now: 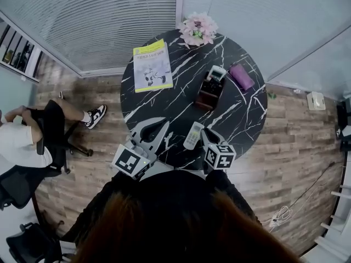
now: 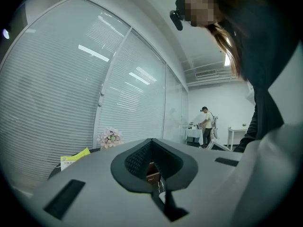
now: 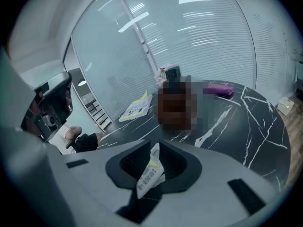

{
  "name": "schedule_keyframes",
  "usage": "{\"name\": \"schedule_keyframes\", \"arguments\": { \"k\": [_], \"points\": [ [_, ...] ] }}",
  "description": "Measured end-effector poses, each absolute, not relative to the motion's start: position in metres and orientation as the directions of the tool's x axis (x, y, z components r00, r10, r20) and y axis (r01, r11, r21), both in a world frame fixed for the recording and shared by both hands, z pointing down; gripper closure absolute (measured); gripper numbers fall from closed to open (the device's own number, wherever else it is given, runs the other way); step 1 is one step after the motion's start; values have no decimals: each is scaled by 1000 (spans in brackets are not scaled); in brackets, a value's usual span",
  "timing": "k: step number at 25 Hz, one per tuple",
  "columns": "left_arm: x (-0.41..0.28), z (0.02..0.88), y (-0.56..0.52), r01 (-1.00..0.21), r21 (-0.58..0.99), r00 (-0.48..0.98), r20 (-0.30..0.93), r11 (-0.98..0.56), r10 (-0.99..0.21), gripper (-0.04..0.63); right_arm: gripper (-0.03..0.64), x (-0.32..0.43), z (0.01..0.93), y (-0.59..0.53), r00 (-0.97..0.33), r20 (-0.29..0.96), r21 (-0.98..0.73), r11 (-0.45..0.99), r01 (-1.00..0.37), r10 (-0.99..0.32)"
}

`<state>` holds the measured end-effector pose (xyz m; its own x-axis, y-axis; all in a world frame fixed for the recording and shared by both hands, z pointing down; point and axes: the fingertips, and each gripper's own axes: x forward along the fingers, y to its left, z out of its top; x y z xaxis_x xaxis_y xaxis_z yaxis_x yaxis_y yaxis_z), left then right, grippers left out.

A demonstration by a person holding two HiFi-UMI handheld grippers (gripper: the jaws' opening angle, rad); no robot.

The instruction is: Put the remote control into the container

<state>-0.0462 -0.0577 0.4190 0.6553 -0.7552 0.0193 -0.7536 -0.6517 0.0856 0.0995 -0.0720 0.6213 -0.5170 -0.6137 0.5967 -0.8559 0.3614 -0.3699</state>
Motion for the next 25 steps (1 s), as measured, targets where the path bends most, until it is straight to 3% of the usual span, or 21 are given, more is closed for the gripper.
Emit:
{"name": "schedule_keyframes", "arguments": {
  "k": [1, 4, 6, 14, 25],
  "points": [
    [-46, 421, -56, -754, 87, 655, 27, -651, -755, 586, 559, 98, 627, -71, -516, 614, -375, 354, -857, -598],
    [-44, 423, -53, -755, 99, 654, 49, -648, -755, 586, 411, 94, 644, -67, -503, 670, -383, 327, -864, -546],
    [-43, 424, -51, -754, 103, 656, 54, -649, -753, 586, 368, 90, 654, -65, -492, 700, -376, 319, -870, -517],
    [-45, 426, -45, -763, 106, 646, 70, -638, -760, 586, 360, 77, 679, -78, -460, 765, -350, 308, -885, -451],
    [-56, 431, -42, -786, 106, 618, 78, -609, -783, 586, 350, 27, 689, -92, -410, 834, -139, 578, -804, -370]
  ]
}}
